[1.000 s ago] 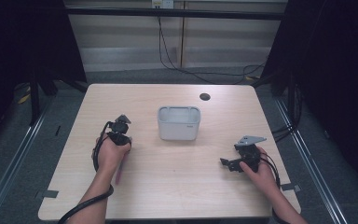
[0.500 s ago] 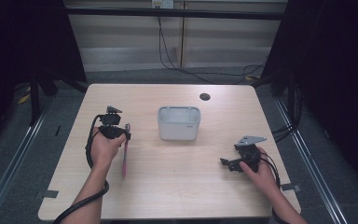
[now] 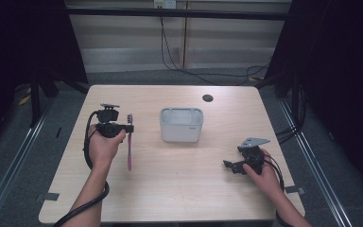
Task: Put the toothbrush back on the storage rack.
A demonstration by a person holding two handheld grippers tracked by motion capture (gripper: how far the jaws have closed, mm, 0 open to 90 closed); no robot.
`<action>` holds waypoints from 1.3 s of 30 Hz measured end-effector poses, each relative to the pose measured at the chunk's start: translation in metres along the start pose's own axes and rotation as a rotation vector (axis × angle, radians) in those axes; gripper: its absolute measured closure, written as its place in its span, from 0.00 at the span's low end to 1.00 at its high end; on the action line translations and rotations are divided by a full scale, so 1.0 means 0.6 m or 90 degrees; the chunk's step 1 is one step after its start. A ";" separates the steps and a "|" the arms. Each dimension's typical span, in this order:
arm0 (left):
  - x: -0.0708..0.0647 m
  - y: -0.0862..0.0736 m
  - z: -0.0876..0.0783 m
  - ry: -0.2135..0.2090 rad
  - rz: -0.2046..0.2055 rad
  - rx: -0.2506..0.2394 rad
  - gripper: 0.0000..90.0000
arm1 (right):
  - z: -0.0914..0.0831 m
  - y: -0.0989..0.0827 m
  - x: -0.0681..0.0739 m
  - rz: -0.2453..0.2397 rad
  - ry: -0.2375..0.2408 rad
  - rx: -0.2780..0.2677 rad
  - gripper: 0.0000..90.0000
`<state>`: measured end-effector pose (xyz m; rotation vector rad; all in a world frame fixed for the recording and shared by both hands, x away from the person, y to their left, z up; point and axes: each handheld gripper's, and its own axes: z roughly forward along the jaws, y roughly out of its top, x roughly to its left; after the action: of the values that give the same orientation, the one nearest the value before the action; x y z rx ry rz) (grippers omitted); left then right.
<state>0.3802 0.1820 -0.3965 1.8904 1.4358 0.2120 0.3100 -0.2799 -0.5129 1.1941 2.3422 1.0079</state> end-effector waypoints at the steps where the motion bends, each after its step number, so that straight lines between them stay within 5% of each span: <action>1: -0.001 0.001 -0.002 -0.001 0.003 -0.010 0.94 | 0.000 0.000 0.000 0.000 0.000 0.000 0.12; 12: -0.013 0.012 -0.027 -0.015 0.006 -0.098 0.94 | 0.000 0.000 0.000 0.000 0.000 0.000 0.12; 15: -0.021 0.014 -0.029 -0.012 0.025 -0.117 0.94 | 0.000 0.000 0.000 0.000 0.000 0.000 0.11; 39: -0.066 0.058 -0.042 -0.056 0.046 -0.209 0.94 | 0.000 0.000 0.000 -0.001 0.000 0.000 0.11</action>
<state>0.3789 0.1549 -0.3447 1.6615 1.1930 0.3712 0.3097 -0.2801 -0.5128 1.1928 2.3427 1.0082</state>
